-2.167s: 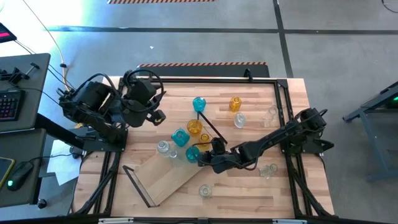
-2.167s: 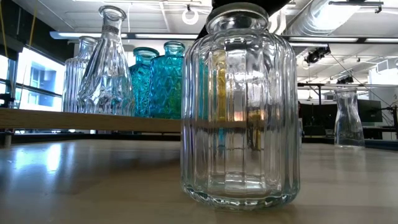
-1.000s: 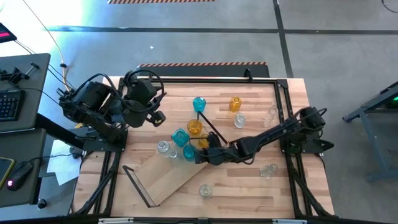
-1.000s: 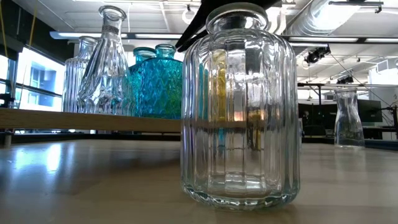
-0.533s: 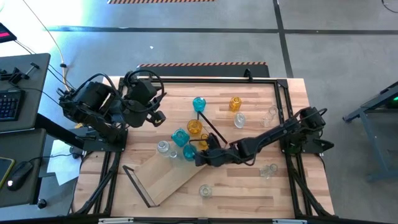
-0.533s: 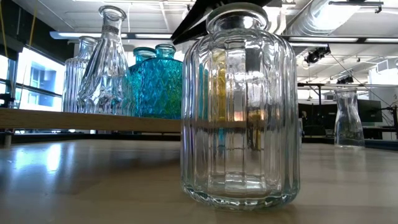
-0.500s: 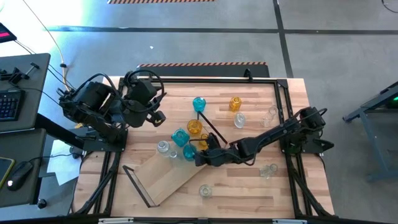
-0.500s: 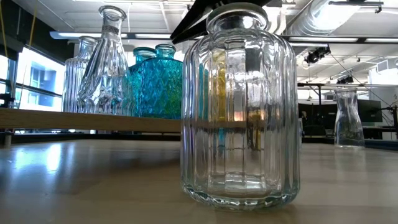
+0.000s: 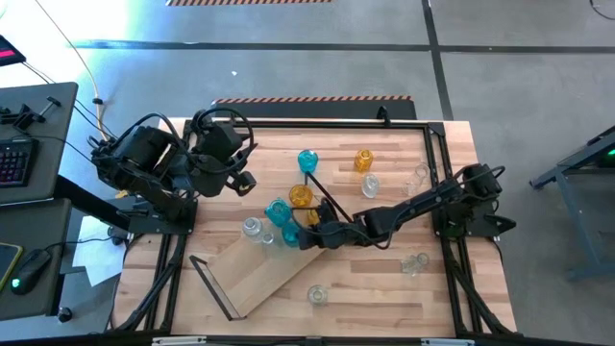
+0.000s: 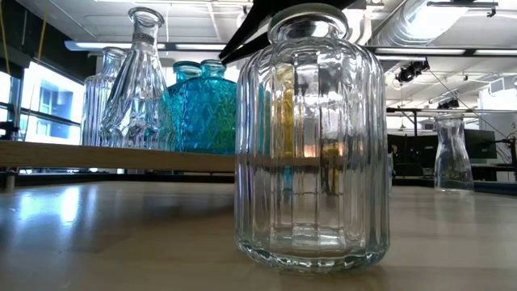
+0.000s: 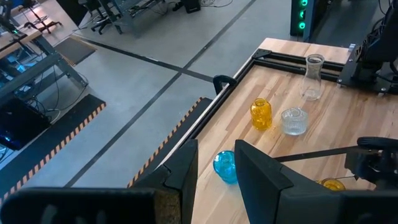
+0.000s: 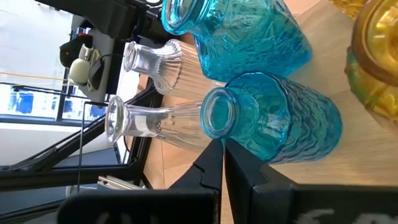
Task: Sort vases onto shelf
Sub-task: Put the blue vase on the shelf aligned with the other blue vase, then put the transparent vase on the shelf aligned with the other transparent vases
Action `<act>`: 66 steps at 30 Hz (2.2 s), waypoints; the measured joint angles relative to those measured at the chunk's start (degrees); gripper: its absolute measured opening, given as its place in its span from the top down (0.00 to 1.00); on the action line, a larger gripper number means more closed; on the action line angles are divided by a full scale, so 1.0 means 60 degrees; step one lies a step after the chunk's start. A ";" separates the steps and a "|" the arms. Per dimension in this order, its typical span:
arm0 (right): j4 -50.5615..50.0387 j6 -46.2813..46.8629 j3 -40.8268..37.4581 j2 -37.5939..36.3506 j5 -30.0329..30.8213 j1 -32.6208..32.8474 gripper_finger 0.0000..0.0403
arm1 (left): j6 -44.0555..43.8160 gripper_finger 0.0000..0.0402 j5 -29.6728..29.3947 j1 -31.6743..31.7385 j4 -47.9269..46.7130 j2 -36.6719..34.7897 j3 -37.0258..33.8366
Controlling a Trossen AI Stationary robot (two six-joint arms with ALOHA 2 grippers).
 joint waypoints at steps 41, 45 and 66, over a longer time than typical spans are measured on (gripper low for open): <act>-0.8798 -1.0322 0.8026 -0.1042 -0.3211 -0.3707 1.00 | -0.0060 0.76 -0.0371 -0.1238 0.0000 -0.1188 0.0000; -0.9057 -1.1160 0.7955 -0.1045 -0.4806 -0.5393 1.00 | -0.0264 0.76 -0.0771 -0.1238 0.0000 -0.1166 0.0000; -0.8185 -1.5238 0.5530 0.1286 -0.9639 -0.8262 0.94 | -0.1409 0.76 -0.0505 0.0068 0.0000 -0.0804 -0.0073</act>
